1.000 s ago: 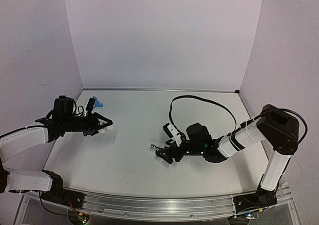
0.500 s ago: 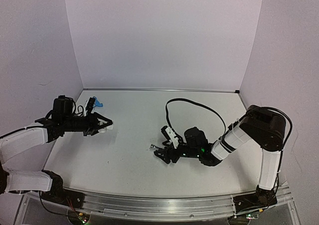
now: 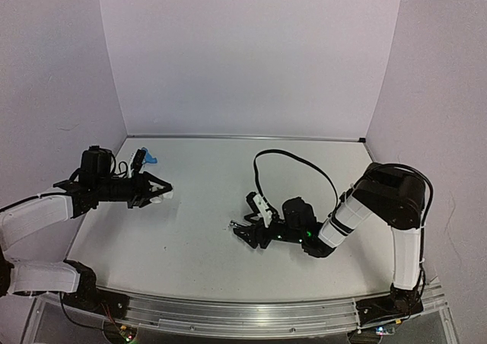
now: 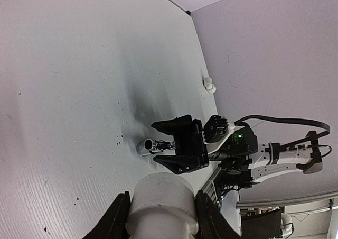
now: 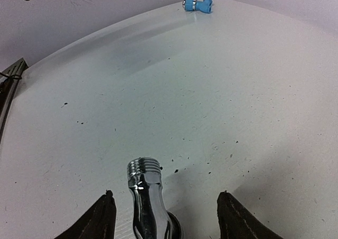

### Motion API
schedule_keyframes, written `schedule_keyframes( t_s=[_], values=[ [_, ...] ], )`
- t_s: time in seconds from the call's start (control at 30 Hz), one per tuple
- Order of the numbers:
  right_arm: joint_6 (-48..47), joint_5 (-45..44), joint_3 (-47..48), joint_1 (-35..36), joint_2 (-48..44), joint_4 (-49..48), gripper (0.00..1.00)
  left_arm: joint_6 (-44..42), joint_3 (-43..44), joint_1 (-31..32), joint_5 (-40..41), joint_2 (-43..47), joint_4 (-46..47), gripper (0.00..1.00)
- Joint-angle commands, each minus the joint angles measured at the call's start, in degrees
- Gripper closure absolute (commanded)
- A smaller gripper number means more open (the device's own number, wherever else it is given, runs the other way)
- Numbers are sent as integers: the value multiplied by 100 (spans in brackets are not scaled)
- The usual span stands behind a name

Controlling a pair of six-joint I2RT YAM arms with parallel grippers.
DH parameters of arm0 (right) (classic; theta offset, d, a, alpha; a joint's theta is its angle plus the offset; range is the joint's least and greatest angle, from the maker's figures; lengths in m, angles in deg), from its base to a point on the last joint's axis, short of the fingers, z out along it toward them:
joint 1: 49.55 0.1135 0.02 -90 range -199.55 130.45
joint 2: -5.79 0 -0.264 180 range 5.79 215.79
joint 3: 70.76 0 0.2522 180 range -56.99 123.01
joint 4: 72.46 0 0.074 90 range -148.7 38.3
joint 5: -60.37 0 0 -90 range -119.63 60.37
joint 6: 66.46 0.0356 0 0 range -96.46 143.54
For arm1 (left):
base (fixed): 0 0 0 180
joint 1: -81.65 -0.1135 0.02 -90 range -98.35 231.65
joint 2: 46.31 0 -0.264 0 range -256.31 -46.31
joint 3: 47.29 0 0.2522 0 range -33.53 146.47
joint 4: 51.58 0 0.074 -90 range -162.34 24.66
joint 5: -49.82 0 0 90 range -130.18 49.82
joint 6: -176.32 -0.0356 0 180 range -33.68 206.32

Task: Install the water faucets
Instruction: Pick up the water faucet from the center of the board.

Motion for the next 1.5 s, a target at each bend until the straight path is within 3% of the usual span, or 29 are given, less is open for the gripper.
schedule_keyframes(
  t_s=[0.0, 0.33, 0.8, 0.9, 1.07, 1.2, 1.27, 1.47],
  values=[
    [54, 150, 35, -66, 152, -552, 36, 25, 114, 21, -145, 181, 256, 100],
    [96, 308, 101, -119, 261, -643, 51, 30, 161, 20, -184, 163, 247, 100],
    [104, 701, 269, -127, 407, -665, 58, 80, 197, 23, -224, 191, 248, 100],
    [134, 780, 285, -130, 406, -667, 68, 89, 195, 21, -232, 194, 248, 100],
    [261, 787, 246, -130, 283, -683, 100, 82, 178, 22, -275, 192, 248, 100],
    [375, 659, 8, -130, -202, -596, 100, 100, 255, 29, -582, 148, 248, 100],
    [182, 755, -95, -130, -615, -272, 100, 179, 342, 25, -906, 99, 262, 100],
    [-1261, 1019, 619, -119, -1802, 2099, 100, 649, 712, 32, -1996, -55, 305, 100]
  ],
)
